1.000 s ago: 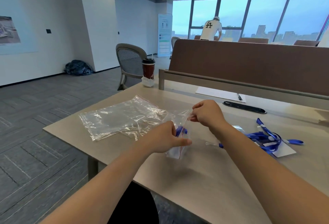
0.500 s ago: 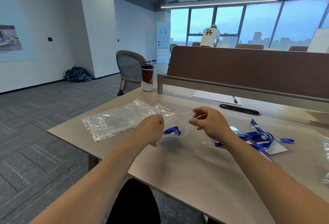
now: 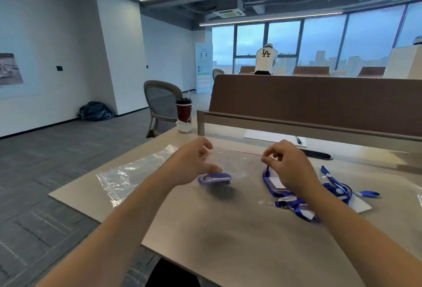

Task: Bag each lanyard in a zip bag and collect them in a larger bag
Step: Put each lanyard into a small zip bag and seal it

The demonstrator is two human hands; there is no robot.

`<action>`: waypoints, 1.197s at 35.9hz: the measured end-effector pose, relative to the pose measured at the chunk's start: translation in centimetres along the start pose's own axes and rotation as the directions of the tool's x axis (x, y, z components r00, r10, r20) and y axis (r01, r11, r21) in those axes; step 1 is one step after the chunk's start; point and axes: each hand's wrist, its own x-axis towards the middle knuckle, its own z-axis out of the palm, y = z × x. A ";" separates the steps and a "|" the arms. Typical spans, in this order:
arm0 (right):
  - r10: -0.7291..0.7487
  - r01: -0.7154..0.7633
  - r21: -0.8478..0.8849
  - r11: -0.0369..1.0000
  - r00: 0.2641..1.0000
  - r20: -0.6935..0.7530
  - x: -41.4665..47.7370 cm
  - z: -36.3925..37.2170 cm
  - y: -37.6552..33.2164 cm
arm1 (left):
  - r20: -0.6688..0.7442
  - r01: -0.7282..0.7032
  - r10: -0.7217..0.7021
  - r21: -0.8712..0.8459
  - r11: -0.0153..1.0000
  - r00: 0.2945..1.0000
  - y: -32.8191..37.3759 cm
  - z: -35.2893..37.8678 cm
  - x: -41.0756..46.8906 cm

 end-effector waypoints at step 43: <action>0.031 -0.135 0.228 0.964 0.911 0.411 -1.1 0.9 -0.6 | -0.294 -0.183 -0.099 -0.789 0.587 0.951 -7.4 5.5 -1.4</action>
